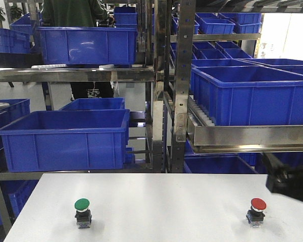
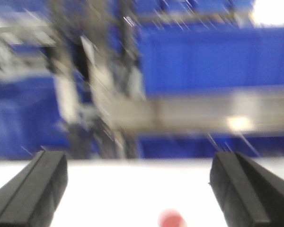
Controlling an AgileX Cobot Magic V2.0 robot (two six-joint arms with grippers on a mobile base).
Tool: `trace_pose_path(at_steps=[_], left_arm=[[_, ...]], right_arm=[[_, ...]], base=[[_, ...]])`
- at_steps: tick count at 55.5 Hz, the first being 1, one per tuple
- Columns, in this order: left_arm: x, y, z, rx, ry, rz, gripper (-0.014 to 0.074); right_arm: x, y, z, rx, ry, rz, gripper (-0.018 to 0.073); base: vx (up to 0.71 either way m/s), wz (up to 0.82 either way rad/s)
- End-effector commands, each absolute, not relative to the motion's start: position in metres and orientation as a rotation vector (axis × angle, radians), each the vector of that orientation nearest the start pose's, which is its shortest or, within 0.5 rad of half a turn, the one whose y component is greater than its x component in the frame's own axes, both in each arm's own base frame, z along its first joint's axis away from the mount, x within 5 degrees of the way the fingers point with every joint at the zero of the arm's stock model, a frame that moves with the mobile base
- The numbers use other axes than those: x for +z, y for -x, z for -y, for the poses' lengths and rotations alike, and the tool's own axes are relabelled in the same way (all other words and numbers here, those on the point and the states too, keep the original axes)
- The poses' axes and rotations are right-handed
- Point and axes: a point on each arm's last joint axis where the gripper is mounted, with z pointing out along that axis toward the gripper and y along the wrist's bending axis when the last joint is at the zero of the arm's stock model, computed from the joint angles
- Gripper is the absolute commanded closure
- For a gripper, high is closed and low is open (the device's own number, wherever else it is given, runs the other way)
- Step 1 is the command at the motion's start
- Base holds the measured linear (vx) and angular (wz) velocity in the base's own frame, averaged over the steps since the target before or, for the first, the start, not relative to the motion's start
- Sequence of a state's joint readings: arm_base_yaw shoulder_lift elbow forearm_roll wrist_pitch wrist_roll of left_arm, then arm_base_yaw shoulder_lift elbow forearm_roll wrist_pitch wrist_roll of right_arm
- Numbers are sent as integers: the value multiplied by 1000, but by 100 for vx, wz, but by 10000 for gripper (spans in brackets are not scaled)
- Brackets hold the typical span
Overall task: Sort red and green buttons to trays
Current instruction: 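Grasp the red-capped button switch with the right gripper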
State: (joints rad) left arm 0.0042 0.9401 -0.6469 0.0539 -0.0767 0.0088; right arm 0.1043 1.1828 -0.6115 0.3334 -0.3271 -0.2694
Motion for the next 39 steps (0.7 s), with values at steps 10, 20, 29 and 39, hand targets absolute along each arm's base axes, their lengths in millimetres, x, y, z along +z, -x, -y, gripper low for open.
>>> trace_pose_path(at_steps=[10,20,29,39], left_arm=[[355,-205,1,28,-43,-1561,65],[357,-205,1,28,-44,-1545,65],[357,-205,1,28,-44,-1542,65],[357,-205,1,29,-43,-1542,65]], right_arm=[[205,-256,0,-115,-53,-1816,-39],[164,-265,-3,-31,-101,-1779,-35],[133,-294,-6,-17,-100,-1799,-35],[110,-328,-6,-30,-104,-1747,-35]], base=[[0,0],[0,0],[0,0],[0,0]])
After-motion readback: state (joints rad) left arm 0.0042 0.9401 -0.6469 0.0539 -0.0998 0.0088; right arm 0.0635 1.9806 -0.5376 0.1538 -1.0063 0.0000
